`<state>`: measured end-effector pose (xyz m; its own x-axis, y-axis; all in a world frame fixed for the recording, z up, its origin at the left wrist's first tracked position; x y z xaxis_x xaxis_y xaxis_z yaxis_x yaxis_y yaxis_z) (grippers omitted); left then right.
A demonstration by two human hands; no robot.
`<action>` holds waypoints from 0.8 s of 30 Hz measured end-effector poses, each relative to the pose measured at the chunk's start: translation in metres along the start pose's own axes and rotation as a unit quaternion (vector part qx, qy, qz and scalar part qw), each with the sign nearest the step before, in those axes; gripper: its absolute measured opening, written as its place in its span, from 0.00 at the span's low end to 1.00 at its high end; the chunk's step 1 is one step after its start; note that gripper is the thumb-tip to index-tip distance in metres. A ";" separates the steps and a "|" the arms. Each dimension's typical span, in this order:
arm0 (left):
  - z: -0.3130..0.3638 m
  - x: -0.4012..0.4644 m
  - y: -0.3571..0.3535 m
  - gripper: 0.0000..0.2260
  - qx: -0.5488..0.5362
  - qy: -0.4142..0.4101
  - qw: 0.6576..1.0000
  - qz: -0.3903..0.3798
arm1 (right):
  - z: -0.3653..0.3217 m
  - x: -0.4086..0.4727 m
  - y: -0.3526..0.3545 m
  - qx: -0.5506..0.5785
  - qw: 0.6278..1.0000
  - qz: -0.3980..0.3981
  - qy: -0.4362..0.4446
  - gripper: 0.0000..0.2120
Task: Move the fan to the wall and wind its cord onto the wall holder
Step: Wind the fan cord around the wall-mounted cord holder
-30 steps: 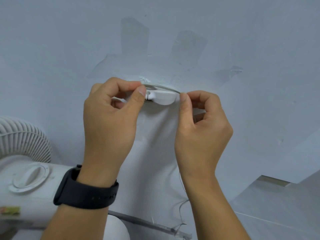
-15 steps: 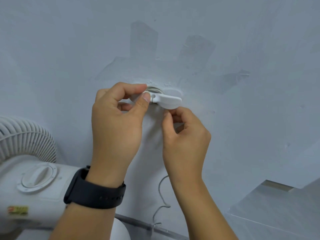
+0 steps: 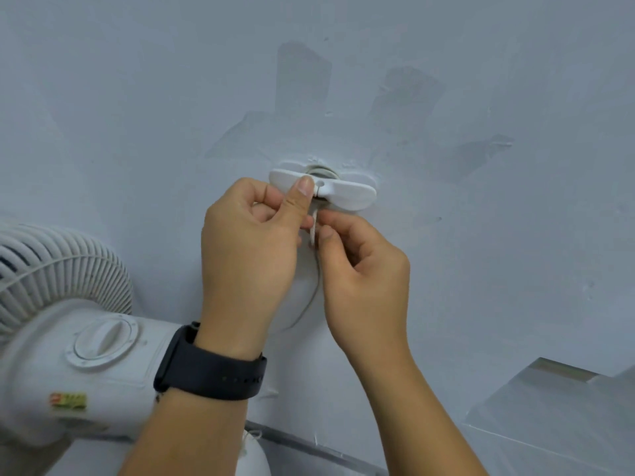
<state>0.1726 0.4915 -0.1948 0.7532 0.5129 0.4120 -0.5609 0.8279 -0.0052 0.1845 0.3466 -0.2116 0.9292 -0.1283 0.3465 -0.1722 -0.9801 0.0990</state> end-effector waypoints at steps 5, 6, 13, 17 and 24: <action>0.003 0.001 0.008 0.10 0.087 -0.017 0.995 -0.037 | 0.003 -0.001 -0.004 0.079 0.993 -0.015 -0.090 0.13; 0.003 0.000 0.008 0.06 0.097 -0.009 0.994 -0.054 | 0.003 0.000 -0.004 0.098 0.989 -0.016 -0.107 0.12; -0.005 -0.007 0.007 0.07 0.065 0.038 0.987 -0.143 | 0.002 0.000 -0.007 0.157 0.975 -0.022 -0.152 0.11; -0.007 -0.005 0.008 0.03 0.099 0.035 0.982 -0.157 | -0.001 -0.003 -0.003 0.113 0.984 -0.008 -0.138 0.12; 0.005 0.006 0.028 0.15 0.339 -0.017 0.935 -0.098 | -0.004 -0.002 0.005 0.072 0.991 0.028 -0.113 0.13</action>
<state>0.1597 0.5162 -0.1883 0.8591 0.3503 0.3731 -0.5115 0.5645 0.6478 0.1802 0.3428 -0.2079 0.9720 -0.1971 0.1282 -0.1917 -0.9800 -0.0536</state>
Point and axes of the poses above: each hand's wrist, its own x-axis towards the middle knuckle, its own y-axis out of the back of the hand, z = x × y, the point moved 7 cm from there along x, towards the middle knuckle, and after that the axes turned 8 degrees about -y, right-handed, at the moved point
